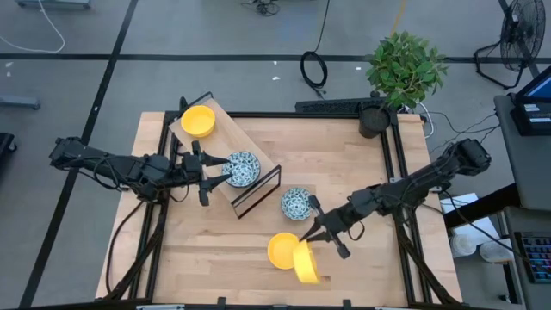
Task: Pick & Place Mini bowls
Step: Stack the right yellow bowl on the yellow bowl on the shelf
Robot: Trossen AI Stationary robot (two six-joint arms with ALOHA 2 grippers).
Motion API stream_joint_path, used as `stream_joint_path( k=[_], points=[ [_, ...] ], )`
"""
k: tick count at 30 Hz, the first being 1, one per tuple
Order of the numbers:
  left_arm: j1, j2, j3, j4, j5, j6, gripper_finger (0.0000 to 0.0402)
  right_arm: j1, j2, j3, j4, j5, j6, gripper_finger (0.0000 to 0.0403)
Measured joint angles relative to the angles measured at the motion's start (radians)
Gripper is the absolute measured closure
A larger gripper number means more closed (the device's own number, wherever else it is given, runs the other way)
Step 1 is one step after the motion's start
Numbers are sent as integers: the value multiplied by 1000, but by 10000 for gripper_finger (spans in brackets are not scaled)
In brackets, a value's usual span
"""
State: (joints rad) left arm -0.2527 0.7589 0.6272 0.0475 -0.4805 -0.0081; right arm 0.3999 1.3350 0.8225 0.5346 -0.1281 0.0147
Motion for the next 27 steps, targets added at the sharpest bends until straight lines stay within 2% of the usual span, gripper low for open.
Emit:
stream_joint_path(
  k=[2, 8, 22, 27],
  points=[
    [0, 0, 0, 0, 0, 0, 192, -11, -1, -3, 29, 36, 3, 403],
    [0, 0, 0, 0, 0, 0, 192, -36, 0, -4, 31, 238, -24, 403],
    [0, 0, 0, 1, 0, 0, 192, -99, 0, -4, 112, 505, -72, 403],
    [0, 0, 0, 1, 0, 0, 192, -130, 0, -4, 142, 634, -60, 403]
  ],
)
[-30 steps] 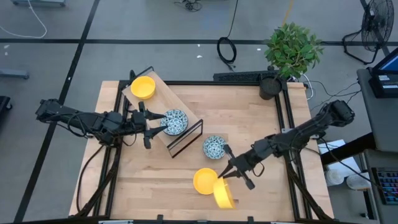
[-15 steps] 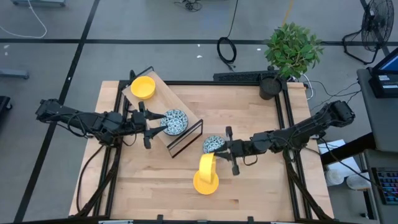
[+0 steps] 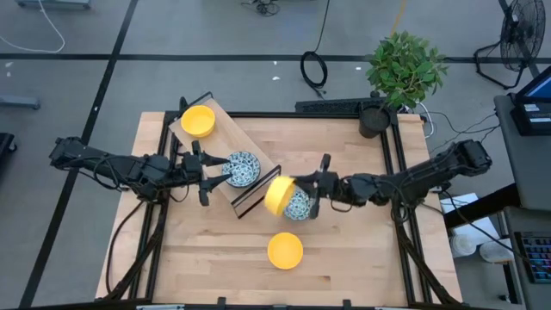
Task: Pick & Place Mini bowls
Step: Stack the right yellow bowl on the yellow bowl on the shelf
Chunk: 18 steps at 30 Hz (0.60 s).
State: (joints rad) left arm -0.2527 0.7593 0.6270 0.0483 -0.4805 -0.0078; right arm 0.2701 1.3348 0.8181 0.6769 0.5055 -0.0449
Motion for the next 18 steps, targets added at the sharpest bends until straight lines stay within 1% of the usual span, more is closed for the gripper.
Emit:
stream_joint_path(
  k=[5, 12, 15, 18],
  points=[
    [0, 0, 0, 0, 0, 0, 192, -43, 0, 0, 0, 132, 3, 403],
    [0, 0, 0, 1, 0, 0, 192, -108, 0, 0, 1, 346, 2, 403],
    [0, 0, 0, 1, 0, 0, 192, -144, 0, 0, 1, 419, -21, 403],
    [0, 0, 0, 8, 0, 0, 192, -184, 0, 0, 0, 520, -55, 403]
  ],
)
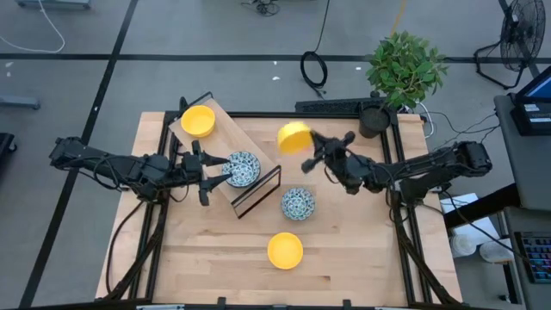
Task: Pick & Place Mini bowls
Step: Stack the right yellow bowl on the yellow bowl on the shelf
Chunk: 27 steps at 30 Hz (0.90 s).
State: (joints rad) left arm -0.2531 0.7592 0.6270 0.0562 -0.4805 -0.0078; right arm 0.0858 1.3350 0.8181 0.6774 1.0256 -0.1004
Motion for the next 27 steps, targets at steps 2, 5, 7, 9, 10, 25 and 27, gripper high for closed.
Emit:
stream_joint_path(
  k=[2, 5, 7, 9, 10, 25, 27],
  points=[
    [0, 0, 0, 1, 0, 0, 192, -28, 0, 0, 0, 46, -14, 403],
    [0, 0, 0, 1, 0, 0, 192, -70, 0, 0, 0, 52, -25, 403],
    [0, 0, 0, 1, 0, 0, 192, -98, 0, 0, 0, 51, -32, 403],
    [0, 0, 0, 1, 0, 0, 192, -132, 0, 0, 0, 51, -61, 403],
    [0, 0, 0, 2, 0, 0, 192, -150, 0, 0, 0, 50, -74, 403],
    [0, 0, 0, 127, -2, 196, 192, -429, 1, 0, 25, -140, -74, 403],
    [0, 0, 0, 129, -23, 245, 192, -453, 1, 0, 49, -141, -97, 403]
  ],
)
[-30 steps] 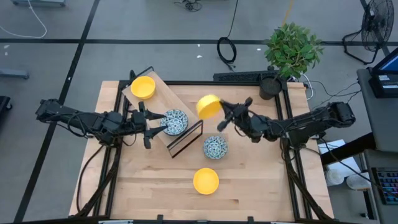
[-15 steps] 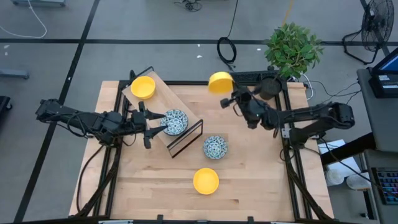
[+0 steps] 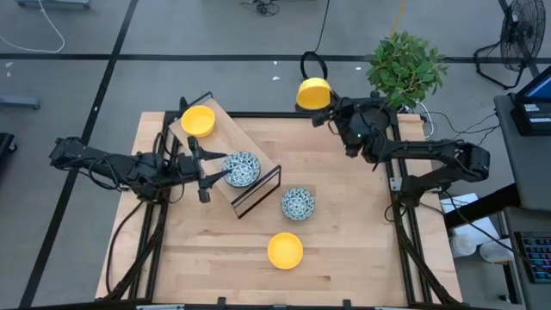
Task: Pick & Place Mini bowls
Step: Stack the right yellow bowl on the yellow bowl on the shelf
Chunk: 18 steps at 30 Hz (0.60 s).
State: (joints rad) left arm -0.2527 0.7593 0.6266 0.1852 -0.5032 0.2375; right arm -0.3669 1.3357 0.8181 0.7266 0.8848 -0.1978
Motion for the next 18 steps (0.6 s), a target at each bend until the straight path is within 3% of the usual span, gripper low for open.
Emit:
stream_joint_path(
  k=[5, 9, 18],
  points=[
    [31, 41, 0, 26, -178, 27, 192, -58, 0, 1, 46, -73, -35, 403],
    [91, 117, 0, 137, -295, 97, 192, -115, 3, 1, 98, -120, -35, 403],
    [264, 368, 6, 693, -337, 249, 192, -183, 152, 18, 361, -187, -117, 403]
  ],
)
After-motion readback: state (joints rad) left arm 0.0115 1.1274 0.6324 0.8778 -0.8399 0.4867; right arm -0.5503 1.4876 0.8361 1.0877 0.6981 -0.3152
